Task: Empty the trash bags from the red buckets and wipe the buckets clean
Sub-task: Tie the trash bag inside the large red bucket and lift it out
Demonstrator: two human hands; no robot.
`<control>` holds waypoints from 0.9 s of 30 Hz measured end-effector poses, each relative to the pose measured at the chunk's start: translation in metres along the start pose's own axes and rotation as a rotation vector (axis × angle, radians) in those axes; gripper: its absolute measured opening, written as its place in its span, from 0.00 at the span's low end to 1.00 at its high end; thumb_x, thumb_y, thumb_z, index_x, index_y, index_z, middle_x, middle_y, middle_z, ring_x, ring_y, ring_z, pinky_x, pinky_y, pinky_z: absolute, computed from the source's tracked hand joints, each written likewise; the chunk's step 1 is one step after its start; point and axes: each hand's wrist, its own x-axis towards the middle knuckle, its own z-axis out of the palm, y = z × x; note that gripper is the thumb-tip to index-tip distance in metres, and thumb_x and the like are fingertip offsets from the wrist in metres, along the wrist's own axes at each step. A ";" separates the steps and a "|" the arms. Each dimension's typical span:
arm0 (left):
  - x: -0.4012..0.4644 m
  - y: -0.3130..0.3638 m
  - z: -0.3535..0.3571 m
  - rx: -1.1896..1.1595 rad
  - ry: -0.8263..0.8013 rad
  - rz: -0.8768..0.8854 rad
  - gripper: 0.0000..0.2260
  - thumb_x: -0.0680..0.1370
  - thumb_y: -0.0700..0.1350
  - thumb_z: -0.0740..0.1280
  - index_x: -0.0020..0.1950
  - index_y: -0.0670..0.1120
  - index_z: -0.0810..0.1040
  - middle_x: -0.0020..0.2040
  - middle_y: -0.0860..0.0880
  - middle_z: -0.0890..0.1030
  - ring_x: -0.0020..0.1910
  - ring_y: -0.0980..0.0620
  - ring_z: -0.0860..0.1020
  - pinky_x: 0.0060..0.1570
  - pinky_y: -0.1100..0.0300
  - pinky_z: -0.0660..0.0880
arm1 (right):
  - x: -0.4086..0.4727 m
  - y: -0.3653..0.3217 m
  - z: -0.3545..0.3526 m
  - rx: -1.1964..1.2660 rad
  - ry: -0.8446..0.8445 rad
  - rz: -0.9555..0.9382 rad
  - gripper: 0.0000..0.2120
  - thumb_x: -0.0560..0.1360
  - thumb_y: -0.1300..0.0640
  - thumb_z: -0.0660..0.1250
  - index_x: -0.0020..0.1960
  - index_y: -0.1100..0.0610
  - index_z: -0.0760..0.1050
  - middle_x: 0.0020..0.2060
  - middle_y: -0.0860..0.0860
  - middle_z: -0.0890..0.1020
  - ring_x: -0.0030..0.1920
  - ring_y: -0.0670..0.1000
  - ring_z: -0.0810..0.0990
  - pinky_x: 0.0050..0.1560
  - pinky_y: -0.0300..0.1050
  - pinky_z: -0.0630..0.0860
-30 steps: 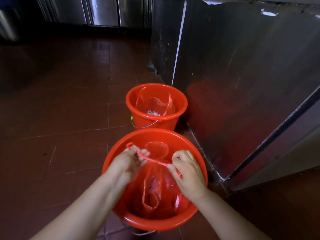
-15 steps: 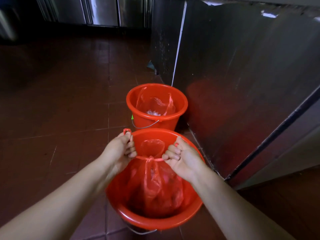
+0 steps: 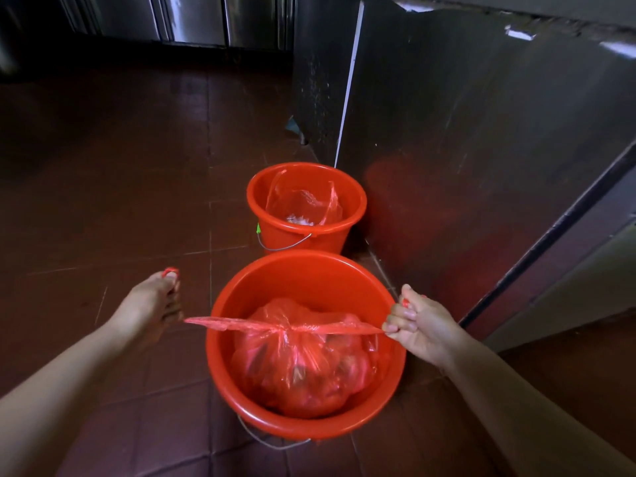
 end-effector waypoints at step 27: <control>-0.082 0.032 0.083 -0.489 -0.665 -0.483 0.07 0.70 0.42 0.64 0.35 0.40 0.73 0.20 0.53 0.57 0.20 0.59 0.49 0.14 0.70 0.50 | -0.001 0.051 0.096 -0.380 -0.387 -0.238 0.21 0.83 0.51 0.47 0.41 0.59 0.72 0.35 0.53 0.81 0.35 0.48 0.80 0.39 0.37 0.74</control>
